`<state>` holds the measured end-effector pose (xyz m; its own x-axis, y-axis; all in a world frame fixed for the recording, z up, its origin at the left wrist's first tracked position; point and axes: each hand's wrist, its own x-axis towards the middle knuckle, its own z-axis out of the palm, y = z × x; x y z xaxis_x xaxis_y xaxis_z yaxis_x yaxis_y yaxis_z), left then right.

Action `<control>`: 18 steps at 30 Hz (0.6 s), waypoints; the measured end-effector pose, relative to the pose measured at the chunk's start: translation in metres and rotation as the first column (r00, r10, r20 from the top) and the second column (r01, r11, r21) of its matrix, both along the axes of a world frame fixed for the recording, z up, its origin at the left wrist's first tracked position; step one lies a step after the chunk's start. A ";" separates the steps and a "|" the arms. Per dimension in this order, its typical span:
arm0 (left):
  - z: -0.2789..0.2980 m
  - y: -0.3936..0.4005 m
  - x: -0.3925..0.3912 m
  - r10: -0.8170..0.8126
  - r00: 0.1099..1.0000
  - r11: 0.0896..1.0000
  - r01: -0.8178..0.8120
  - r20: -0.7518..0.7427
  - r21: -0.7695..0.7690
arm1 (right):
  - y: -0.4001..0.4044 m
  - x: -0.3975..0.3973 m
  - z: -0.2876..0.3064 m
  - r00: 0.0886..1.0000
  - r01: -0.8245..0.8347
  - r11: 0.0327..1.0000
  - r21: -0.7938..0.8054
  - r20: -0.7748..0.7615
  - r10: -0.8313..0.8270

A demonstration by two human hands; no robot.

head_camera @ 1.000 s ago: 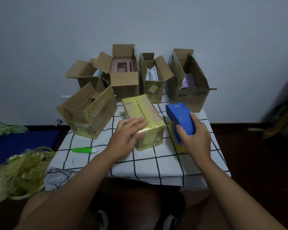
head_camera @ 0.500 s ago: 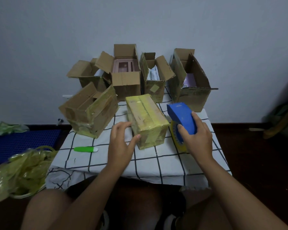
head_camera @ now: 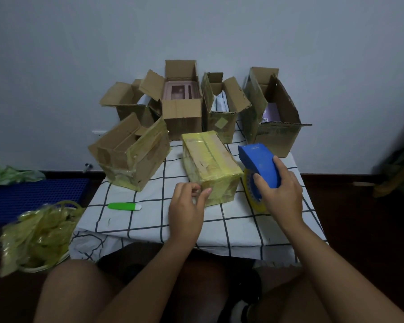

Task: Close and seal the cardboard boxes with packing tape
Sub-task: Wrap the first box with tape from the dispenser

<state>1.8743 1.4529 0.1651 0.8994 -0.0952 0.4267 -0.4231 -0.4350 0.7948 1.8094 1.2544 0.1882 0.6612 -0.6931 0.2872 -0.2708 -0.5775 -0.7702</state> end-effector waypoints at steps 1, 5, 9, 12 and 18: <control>0.001 0.000 0.001 0.002 1.000 0.999 -0.002 0.018 0.036 | 0.000 0.000 0.000 1.000 -0.001 1.000 0.003 0.000 0.001; 0.005 0.000 0.010 -0.025 0.991 0.984 0.001 0.130 0.179 | -0.001 0.000 0.001 1.000 -0.009 1.000 0.013 -0.008 0.009; 0.004 0.009 0.019 -0.020 0.991 0.978 -0.009 0.136 0.211 | -0.001 -0.001 0.001 1.000 -0.009 1.000 0.017 -0.011 0.010; 0.006 0.015 0.019 0.002 0.998 0.985 -0.013 0.067 0.174 | -0.001 -0.001 0.000 1.000 -0.011 1.000 0.021 -0.012 0.011; 0.014 0.024 0.042 -0.286 0.958 0.952 0.280 0.030 0.121 | -0.001 -0.002 0.001 1.000 -0.015 1.000 0.018 -0.019 0.015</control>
<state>1.9161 1.4771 0.1794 0.8078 -0.3933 0.4389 -0.5774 -0.3786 0.7234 1.8076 1.2538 0.1889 0.6767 -0.6879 0.2625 -0.2769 -0.5681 -0.7750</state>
